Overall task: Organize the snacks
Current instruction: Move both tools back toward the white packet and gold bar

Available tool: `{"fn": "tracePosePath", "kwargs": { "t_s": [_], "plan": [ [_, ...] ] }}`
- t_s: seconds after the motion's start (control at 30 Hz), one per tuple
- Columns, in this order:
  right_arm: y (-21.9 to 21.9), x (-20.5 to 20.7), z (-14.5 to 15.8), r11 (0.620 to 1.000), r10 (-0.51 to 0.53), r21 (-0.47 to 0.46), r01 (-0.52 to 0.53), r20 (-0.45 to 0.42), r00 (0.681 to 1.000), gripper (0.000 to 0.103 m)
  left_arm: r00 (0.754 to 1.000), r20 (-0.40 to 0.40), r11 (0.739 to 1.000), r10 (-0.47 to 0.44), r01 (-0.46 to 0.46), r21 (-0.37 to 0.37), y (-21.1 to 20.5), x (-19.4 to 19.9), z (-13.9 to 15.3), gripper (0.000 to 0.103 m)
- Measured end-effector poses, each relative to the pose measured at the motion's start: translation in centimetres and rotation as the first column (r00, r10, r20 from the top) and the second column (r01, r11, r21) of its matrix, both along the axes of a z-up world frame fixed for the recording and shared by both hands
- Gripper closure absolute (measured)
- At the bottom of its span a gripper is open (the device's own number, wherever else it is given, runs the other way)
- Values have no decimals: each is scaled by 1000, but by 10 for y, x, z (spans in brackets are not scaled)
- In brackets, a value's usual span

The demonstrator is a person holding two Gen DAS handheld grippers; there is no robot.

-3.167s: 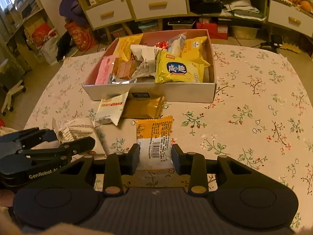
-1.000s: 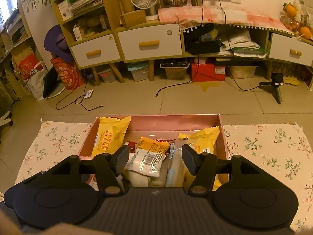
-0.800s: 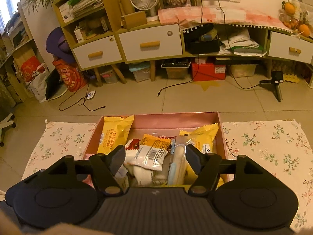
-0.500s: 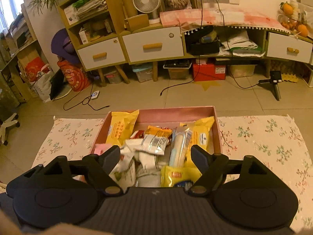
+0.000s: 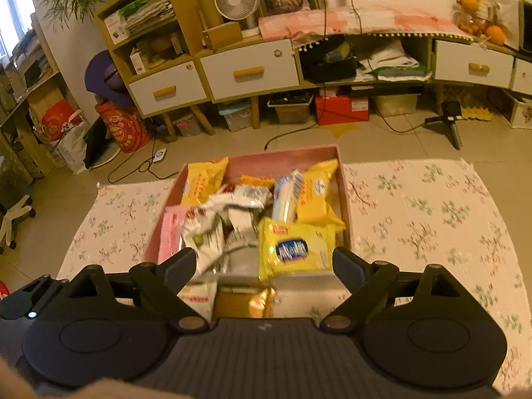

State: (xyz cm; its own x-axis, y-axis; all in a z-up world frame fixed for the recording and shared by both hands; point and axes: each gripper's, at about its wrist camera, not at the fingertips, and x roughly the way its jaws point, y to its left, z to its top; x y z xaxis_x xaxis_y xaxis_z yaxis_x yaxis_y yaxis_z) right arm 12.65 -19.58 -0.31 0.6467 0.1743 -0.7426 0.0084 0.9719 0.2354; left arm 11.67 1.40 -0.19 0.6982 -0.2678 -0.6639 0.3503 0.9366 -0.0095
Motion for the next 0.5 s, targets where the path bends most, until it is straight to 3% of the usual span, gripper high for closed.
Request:
{"fn": "tracePosePath", "kwargs": {
  "t_s": [0.5],
  "plan": [
    [-5, -40, -22, 1000, -26, -8, 26, -24, 999, 12, 993, -55, 994, 102, -105, -38, 17, -31, -16, 10]
  ]
}}
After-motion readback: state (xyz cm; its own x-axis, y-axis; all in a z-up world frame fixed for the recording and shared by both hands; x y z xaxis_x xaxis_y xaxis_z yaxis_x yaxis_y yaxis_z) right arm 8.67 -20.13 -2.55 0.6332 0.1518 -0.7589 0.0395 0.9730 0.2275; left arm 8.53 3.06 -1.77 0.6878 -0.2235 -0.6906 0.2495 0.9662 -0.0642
